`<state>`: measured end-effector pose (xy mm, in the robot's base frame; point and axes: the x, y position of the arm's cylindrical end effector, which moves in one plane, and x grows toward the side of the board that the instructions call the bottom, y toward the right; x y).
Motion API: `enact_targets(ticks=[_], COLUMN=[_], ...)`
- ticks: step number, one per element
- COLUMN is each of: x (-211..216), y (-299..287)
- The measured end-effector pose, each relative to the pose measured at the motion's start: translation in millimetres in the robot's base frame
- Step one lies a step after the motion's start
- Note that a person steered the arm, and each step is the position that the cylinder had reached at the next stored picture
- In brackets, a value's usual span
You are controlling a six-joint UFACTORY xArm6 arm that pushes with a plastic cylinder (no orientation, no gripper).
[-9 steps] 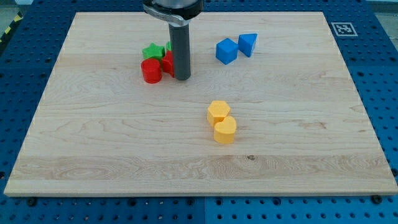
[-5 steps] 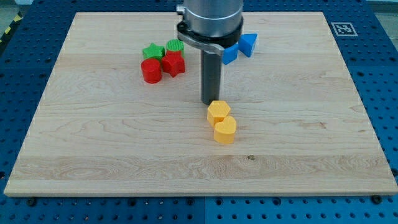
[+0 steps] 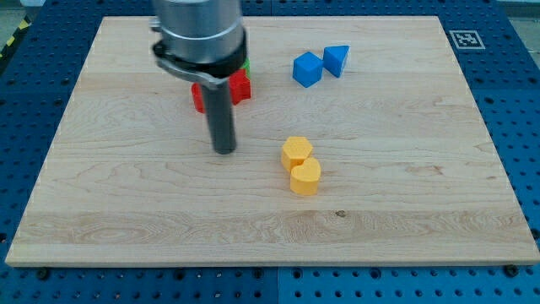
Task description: Move the yellow hexagon to the right of yellow heart
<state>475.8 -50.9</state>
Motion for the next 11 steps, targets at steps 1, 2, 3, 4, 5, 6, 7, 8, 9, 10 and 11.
enact_targets(ticks=[1, 2, 3, 4, 5, 6, 7, 8, 9, 10, 11], x=[9.9, 15.1, 12.0, 7.2, -2.0, -4.2, -1.2, 21.4, 14.7, 6.8, 34.9], y=[55.5, 103.7, 108.3, 116.3, 130.7, 158.7, 176.2, 177.4, 178.1, 209.1, 230.6])
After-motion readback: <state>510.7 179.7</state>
